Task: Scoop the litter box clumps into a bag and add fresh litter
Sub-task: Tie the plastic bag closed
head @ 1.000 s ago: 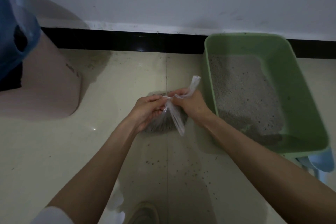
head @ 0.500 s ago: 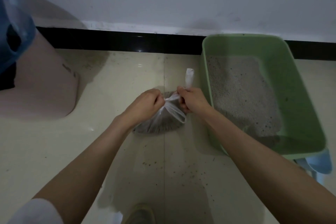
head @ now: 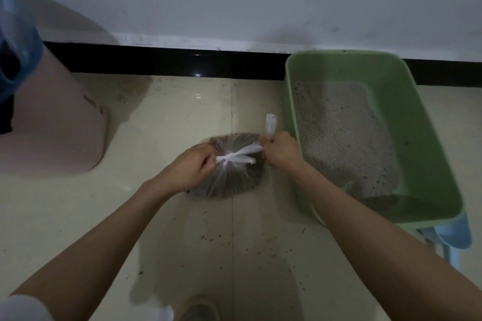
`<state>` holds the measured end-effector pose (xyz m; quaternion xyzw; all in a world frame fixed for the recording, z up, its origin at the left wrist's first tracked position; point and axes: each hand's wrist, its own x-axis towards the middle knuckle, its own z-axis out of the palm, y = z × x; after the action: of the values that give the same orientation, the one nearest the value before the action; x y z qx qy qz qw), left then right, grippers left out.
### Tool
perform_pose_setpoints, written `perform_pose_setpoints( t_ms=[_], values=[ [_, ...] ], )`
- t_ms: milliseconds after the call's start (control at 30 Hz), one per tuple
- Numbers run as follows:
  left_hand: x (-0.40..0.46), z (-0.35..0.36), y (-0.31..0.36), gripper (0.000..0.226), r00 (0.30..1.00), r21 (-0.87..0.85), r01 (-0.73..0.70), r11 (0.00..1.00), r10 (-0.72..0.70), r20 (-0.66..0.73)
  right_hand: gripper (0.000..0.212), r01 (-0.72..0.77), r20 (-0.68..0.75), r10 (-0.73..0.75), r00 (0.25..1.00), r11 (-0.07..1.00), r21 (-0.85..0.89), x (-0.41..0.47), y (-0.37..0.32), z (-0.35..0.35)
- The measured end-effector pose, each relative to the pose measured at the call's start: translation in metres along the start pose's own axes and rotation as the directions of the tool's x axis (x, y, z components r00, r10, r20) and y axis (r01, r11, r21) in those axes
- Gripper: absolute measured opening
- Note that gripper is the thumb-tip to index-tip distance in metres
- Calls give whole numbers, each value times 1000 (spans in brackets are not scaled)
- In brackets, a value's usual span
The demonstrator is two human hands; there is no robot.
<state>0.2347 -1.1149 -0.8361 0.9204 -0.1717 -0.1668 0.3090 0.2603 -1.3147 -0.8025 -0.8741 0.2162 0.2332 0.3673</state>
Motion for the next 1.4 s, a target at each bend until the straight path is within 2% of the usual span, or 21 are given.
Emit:
perform_pose_setpoints(
  t_ms=[100,167,267,333,400,467,633,733,800,967,1100,1233,1400],
  values=[
    [2,0,-2,25,998,146,20,989,-11,-61,41,176,-1,-179,984,972,-158,-10,0,-12],
    [4,2,7,25,996,172,12,985,4,-93,39,246,28,-246,969,946,-211,-14,0,-18],
    [12,15,24,51,999,331,-34,943,20,45,35,347,50,-345,937,908,-234,-18,1,-24],
    [16,24,32,44,998,375,-11,927,-16,68,33,383,63,-380,923,885,-266,-22,3,-29],
    [17,23,36,21,998,274,64,959,-65,-7,38,406,56,-408,911,868,-285,-26,5,-34],
    [14,18,38,9,994,137,104,985,-100,-38,47,455,61,-465,883,818,-353,-31,6,-40],
    [0,-3,47,15,985,-54,122,991,-127,-117,61,540,97,-581,808,663,-519,-41,5,-57],
    [-14,-24,59,17,966,-76,140,987,-153,-210,76,561,96,-625,775,610,-559,-48,-2,-68],
    [-26,-47,72,11,947,-105,125,987,-150,-286,85,574,76,-649,757,603,-554,-54,-11,-76],
    [-70,-128,106,11,856,-201,42,979,-139,-498,73,589,32,-691,722,590,-553,-71,-49,-94],
    [-98,-198,132,21,743,-232,-41,972,-126,-658,70,633,39,-753,657,524,-570,-86,-89,-89],
    [-112,-263,140,27,609,-270,-92,959,-160,-777,76,701,150,-803,577,392,-595,-105,-134,-56],
    [-138,-315,109,12,490,-276,-56,959,-215,-845,67,783,287,-819,496,280,-556,-122,-200,-10]
  ],
)
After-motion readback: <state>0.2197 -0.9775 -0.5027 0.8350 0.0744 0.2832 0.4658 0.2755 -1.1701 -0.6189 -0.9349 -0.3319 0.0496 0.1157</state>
